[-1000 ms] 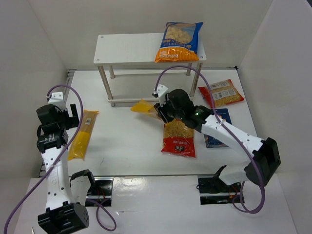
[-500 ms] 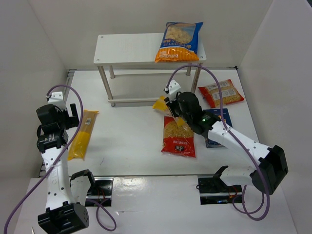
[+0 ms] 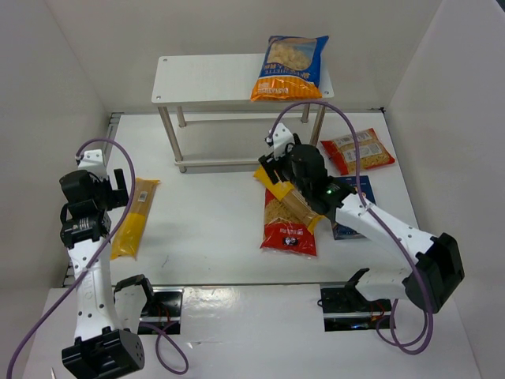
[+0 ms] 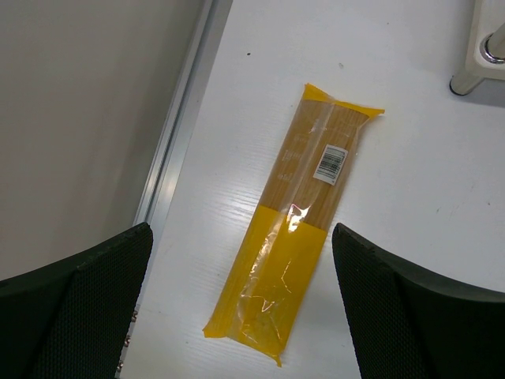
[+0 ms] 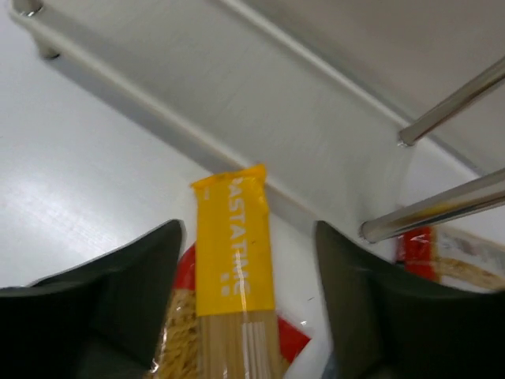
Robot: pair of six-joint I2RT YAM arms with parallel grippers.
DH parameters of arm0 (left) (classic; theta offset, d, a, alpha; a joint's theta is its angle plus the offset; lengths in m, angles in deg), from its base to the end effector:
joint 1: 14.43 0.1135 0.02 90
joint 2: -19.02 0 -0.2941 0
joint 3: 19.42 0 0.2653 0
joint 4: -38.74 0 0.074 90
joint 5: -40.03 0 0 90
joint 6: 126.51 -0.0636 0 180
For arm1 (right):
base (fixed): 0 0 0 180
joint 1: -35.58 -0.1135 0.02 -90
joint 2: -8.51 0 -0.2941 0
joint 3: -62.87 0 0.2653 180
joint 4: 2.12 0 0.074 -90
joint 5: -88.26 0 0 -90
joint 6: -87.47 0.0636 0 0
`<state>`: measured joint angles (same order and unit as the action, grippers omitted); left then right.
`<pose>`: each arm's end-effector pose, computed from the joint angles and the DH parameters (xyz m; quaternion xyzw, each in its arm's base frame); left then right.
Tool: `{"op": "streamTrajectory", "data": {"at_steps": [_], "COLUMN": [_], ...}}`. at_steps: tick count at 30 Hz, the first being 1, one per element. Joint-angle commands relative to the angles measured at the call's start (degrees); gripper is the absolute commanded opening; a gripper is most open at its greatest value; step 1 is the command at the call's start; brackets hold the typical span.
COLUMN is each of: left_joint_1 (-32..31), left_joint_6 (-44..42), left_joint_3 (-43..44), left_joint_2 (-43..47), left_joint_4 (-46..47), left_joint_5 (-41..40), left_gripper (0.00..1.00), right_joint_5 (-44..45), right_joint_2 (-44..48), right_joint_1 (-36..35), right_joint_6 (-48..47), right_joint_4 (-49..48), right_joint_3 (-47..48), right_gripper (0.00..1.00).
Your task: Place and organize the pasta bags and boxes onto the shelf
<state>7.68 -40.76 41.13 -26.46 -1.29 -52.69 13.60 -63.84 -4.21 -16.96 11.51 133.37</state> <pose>0.1792 0.0761 0.3341 -0.1435 0.8308 0.1420 0.5187 0.2616 0.1960 0.3491 -0.2875 0.7389 0.0281 0.6087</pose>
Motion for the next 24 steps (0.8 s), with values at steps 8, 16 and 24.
{"op": "streamTrajectory", "data": {"at_steps": [8,16,24], "left_joint_1": [0.3,0.3,0.3], "left_joint_6": [0.3,0.3,0.3], "left_joint_3": [-0.2,-0.2,-0.2], "left_joint_2": [0.8,0.8,0.8], "left_joint_4": [1.8,1.8,1.8], "left_joint_5": [1.1,1.1,1.6], "left_gripper": [1.0,1.0,1.0], "right_joint_5": [-18.4,-29.3,-31.2], "right_joint_2": [-2.0,-9.2,-13.2], "right_joint_1": [12.8,17.0,17.0], "right_joint_6": [-9.0,-12.8,-13.3], "right_joint_4": [16.0,21.6,22.3], "right_joint_3": [-2.4,-2.4,-2.4], "right_gripper": [1.0,1.0,1.0]}}
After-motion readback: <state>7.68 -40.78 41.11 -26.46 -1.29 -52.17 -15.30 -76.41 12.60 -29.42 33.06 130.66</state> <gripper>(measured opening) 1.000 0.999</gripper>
